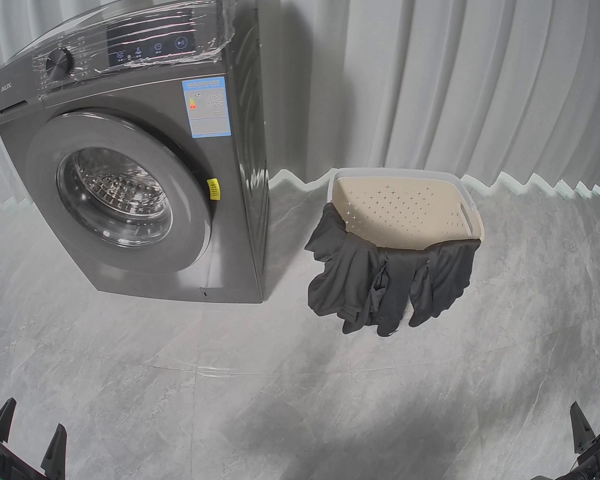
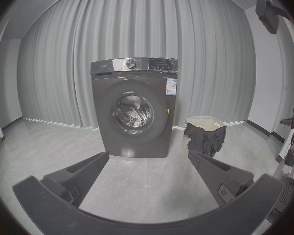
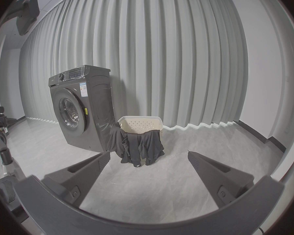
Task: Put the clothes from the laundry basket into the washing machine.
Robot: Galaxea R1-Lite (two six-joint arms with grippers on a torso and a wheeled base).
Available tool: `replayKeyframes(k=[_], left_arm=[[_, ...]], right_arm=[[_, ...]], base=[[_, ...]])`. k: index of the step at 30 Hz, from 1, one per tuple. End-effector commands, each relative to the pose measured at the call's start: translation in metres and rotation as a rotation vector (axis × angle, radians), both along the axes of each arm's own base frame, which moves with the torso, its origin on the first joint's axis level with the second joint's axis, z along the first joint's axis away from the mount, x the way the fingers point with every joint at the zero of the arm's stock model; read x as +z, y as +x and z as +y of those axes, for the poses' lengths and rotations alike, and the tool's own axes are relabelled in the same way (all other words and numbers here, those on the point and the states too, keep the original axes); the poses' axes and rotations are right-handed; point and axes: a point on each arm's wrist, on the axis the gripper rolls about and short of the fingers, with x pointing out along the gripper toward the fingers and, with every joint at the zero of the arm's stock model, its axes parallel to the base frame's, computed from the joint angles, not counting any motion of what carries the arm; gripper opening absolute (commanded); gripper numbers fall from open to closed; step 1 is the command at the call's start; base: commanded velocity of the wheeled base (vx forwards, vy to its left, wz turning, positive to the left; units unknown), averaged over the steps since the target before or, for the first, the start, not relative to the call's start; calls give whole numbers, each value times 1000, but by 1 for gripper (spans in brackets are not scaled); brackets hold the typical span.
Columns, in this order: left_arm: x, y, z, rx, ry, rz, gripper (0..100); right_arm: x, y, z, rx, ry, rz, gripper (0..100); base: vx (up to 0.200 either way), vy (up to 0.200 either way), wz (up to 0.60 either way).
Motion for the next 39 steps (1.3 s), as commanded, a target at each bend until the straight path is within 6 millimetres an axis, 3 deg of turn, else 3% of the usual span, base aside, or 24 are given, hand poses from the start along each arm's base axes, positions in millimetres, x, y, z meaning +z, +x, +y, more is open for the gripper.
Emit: replayKeyframes(k=[1,6,24,32,39], left_arm=[[-5,0,0,0,1,2,100],[-5,0,0,2,-2,0,100],[-5,0,0,2,-4,0,100],[-5,0,0,0,-2,2,100],[-5,0,0,2,-4,2,100]], right_arm=[[-5,0,0,1,0,1,100],[-5,0,0,1,0,1,100],[-5,0,0,1,0,1,100],[-5,0,0,1,0,1,100],[-5,0,0,1,0,1,100]], base=[[0,0,0],[0,0,0],[200,0,0],[0,0,0],[0,-200,0]])
